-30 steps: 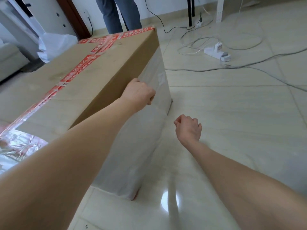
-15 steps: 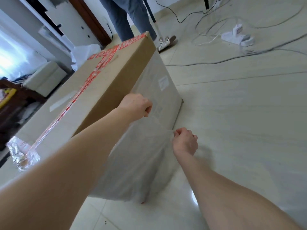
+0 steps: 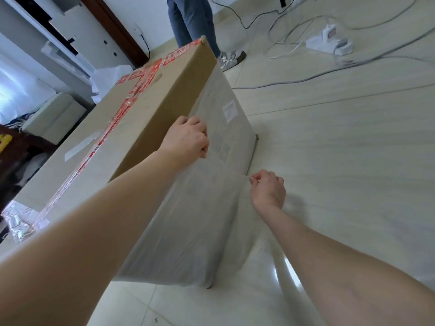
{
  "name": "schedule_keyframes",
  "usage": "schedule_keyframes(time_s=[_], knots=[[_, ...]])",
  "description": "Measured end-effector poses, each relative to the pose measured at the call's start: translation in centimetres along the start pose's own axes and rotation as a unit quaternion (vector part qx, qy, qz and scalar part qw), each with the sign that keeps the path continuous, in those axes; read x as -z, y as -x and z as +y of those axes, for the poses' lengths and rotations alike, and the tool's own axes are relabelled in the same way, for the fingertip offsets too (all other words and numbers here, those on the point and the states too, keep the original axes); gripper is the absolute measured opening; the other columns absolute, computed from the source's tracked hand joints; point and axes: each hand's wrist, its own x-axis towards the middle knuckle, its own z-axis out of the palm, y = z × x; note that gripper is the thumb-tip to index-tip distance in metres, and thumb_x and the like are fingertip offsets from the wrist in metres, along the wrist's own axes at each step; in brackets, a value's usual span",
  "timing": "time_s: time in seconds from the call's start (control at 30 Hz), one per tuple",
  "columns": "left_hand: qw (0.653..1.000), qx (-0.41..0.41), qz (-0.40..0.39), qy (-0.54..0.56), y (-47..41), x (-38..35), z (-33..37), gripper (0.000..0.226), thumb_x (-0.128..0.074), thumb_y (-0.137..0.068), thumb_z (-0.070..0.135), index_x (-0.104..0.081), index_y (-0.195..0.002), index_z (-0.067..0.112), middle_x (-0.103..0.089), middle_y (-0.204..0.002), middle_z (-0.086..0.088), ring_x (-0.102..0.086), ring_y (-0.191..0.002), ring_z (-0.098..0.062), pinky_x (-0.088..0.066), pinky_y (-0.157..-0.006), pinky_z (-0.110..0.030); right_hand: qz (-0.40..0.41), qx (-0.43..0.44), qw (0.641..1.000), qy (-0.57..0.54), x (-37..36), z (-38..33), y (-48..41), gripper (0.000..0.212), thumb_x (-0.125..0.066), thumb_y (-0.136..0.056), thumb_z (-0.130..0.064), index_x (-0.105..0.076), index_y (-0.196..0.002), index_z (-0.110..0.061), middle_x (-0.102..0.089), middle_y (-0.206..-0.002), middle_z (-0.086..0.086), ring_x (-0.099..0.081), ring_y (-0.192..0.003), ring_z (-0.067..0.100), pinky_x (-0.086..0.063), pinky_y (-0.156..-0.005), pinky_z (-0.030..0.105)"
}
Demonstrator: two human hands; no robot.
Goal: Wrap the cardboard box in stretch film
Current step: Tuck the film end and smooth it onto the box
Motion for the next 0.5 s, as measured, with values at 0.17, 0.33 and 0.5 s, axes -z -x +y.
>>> schedule_keyframes(time_s=[0.17, 0.33, 0.5], knots=[[0.999, -0.026, -0.021, 0.016, -0.6, 0.4, -0.5, 0.016, -0.06, -0.087, 0.033, -0.07, -0.098, 0.028, -0.058, -0.115, 0.008, -0.044, -0.116, -0.015, -0.03, -0.088, -0.029, -0.03, -0.014, 0.998, -0.054, 1.2, -0.1, 0.3, 0.017, -0.051, -0.094, -0.027, -0.065, -0.102, -0.022, -0.063, -0.11, 0.01, -0.052, -0.111, 0.03, -0.044, -0.092, 0.035], [0.998, -0.025, -0.03, 0.046, -0.8, 0.5, -1.0, 0.014, -0.062, -0.086, 0.03, -0.07, -0.098, 0.028, -0.06, -0.112, 0.009, -0.045, -0.115, -0.014, -0.029, -0.084, -0.027, -0.042, 0.037, 0.981, -0.188, 1.1, -2.0, -0.2, 0.05, -0.064, -0.083, -0.034, -0.052, -0.13, -0.023, -0.058, -0.13, 0.001, -0.044, -0.126, 0.023, -0.038, -0.105, 0.036], [0.998, -0.025, -0.018, 0.054, -0.8, 0.2, -1.2, 0.015, -0.064, -0.085, 0.033, -0.071, -0.098, 0.029, -0.061, -0.113, 0.008, -0.045, -0.116, -0.015, -0.03, -0.086, -0.028, -0.133, 0.118, 0.961, -0.21, 0.6, -7.0, 0.0, 0.08, -0.073, -0.07, -0.056, -0.045, -0.137, -0.024, -0.063, -0.118, -0.005, -0.051, -0.114, 0.015, -0.041, -0.1, 0.033]])
